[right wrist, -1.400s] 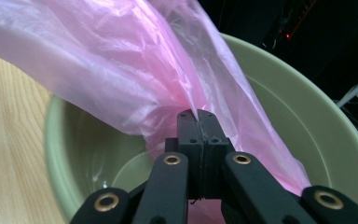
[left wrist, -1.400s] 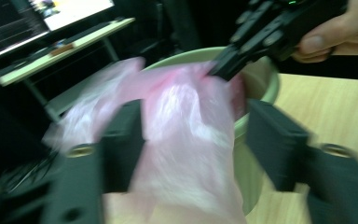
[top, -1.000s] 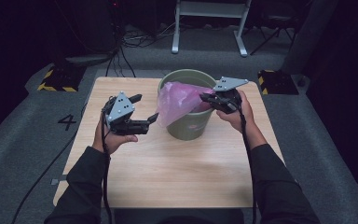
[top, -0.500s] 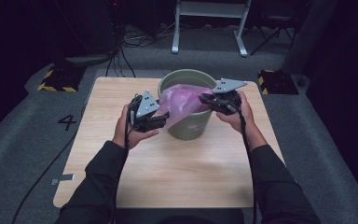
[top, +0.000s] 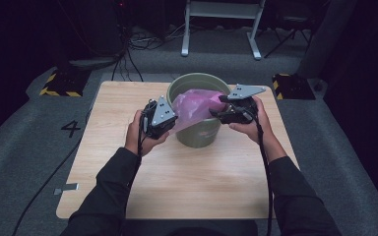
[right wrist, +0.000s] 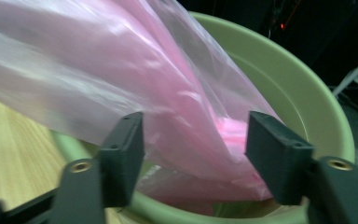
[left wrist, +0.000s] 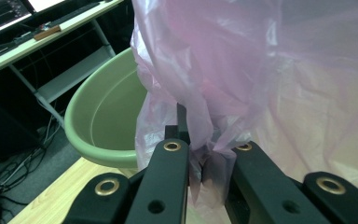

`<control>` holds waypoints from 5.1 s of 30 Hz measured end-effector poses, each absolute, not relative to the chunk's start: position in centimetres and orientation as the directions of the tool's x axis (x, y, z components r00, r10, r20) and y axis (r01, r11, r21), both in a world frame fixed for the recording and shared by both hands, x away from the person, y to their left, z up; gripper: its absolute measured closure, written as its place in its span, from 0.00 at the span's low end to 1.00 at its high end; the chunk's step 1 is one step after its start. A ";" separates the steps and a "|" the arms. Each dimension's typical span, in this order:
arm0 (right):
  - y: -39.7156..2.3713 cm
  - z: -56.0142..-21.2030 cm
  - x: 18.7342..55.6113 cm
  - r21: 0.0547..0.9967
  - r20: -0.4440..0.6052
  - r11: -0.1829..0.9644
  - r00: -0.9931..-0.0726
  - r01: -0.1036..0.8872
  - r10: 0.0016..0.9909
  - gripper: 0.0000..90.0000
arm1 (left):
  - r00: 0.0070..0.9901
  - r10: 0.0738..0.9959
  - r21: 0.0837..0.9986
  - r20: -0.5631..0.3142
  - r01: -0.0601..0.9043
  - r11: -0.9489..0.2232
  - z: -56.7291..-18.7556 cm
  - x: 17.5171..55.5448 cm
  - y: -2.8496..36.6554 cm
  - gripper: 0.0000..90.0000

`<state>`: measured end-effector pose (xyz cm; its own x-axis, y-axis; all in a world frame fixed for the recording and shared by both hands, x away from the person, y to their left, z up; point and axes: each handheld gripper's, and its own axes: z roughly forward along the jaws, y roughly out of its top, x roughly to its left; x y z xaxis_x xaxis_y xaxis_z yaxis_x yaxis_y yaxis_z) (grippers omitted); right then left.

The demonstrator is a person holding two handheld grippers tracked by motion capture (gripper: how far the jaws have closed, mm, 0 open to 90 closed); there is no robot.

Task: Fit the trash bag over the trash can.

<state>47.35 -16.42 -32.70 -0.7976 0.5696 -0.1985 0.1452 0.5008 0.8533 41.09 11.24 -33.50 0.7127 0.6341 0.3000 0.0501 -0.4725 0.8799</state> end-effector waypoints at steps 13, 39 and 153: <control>-13.6 -31.0 43.5 0.869 -0.256 0.494 -0.873 -0.020 0.415 0.39 | 0.710 0.627 0.866 0.321 0.047 -0.497 -33.4 41.1 10.3 0.99; -15.4 -32.1 43.4 0.885 -0.249 0.464 -0.882 -0.039 0.401 1.00 | 0.696 0.652 0.892 0.300 0.037 -0.450 -33.0 41.2 11.2 0.98; -27.3 -32.0 43.1 0.930 -0.106 0.325 -0.726 0.169 0.680 0.38 | 0.645 0.751 0.895 0.141 0.241 -0.375 -36.3 44.4 15.1 0.92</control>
